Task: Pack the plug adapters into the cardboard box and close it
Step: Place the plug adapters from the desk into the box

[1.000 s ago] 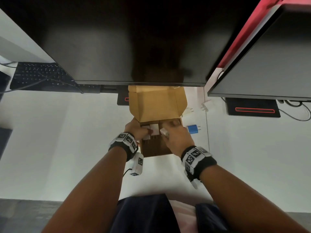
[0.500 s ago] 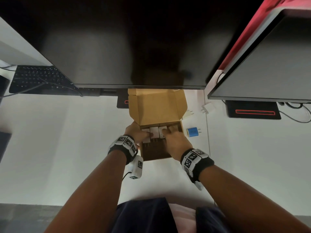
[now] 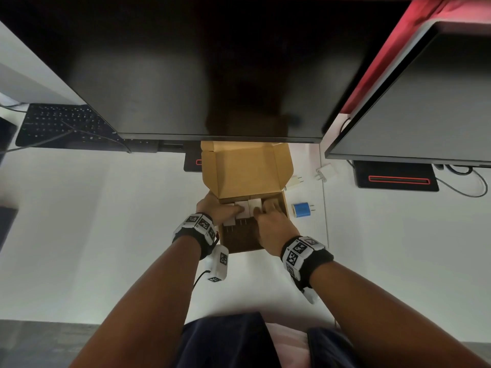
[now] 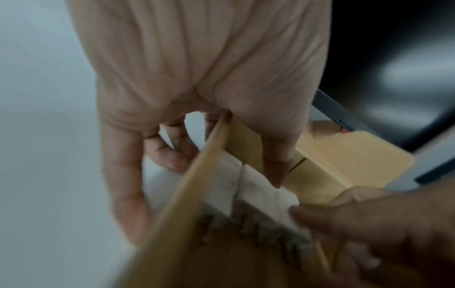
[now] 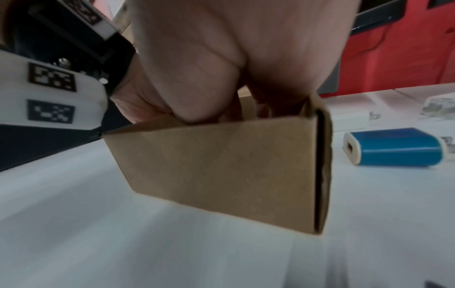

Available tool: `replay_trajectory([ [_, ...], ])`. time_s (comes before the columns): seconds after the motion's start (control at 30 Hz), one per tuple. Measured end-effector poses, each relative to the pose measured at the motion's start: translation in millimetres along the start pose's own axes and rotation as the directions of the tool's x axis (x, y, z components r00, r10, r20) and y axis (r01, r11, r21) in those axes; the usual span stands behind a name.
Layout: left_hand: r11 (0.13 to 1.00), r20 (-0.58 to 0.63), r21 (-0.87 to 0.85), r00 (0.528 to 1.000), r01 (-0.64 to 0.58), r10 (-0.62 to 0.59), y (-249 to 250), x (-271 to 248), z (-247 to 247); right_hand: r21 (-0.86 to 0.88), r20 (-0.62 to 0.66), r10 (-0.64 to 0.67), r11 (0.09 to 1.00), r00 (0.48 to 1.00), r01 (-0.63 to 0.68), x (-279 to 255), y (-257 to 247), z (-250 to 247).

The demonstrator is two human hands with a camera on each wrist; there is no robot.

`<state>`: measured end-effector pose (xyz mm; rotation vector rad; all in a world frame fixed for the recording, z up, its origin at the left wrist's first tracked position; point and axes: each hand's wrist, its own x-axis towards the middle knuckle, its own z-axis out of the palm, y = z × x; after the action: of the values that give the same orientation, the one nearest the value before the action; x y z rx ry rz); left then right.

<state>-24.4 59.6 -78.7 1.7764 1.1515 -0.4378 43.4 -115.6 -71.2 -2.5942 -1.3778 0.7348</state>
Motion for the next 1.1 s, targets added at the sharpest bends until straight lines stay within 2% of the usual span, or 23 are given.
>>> replay_trajectory([
  [0.1,1.0,-0.047,-0.007,0.999,0.006,-0.006,8,-2,5,-0.013,0.039,-0.024,1.0,0.999,0.025,0,0,-5],
  [0.2,0.998,-0.181,-0.001,0.982,0.055,-0.054,9,-4,14,-0.017,0.051,-0.055,0.998,0.997,0.056,2,2,-12],
  [0.3,0.995,-0.24,-0.037,0.966,0.094,-0.1,5,-5,21,0.083,0.004,-0.02,0.996,1.0,0.019,1,6,-24],
  [0.4,0.995,-0.241,-0.031,0.965,0.1,-0.104,4,-4,22,0.217,-0.176,0.077,0.975,0.981,-0.037,-5,24,-44],
  [0.47,0.996,-0.24,-0.014,0.967,0.088,-0.089,5,-4,22,0.276,-0.24,0.205,0.951,0.949,-0.136,-9,52,-57],
  [0.57,0.996,-0.226,-0.036,0.97,0.08,-0.086,6,-4,21,0.27,-0.278,0.405,0.903,0.871,-0.334,-8,104,-71],
  [0.67,0.995,-0.22,-0.043,0.971,0.085,-0.093,7,-5,20,0.162,-0.204,0.461,0.886,0.864,-0.434,10,142,-76],
  [0.77,0.994,-0.225,-0.049,0.969,0.095,-0.104,9,-6,20,0.087,-0.115,0.421,0.907,0.9,-0.413,29,165,-70],
  [0.83,0.994,-0.227,-0.049,0.968,0.098,-0.106,10,-7,20,0.1,-0.09,0.413,0.909,0.906,-0.404,36,172,-62],
  [1.0,0.994,-0.238,-0.043,0.965,0.099,-0.106,8,-7,21,0.255,-0.209,0.41,0.899,0.888,-0.355,15,164,-44],
  [1.1,0.995,-0.241,-0.041,0.966,0.089,-0.097,8,-6,21,0.438,-0.324,0.398,0.867,0.858,-0.237,-15,141,-40],
])
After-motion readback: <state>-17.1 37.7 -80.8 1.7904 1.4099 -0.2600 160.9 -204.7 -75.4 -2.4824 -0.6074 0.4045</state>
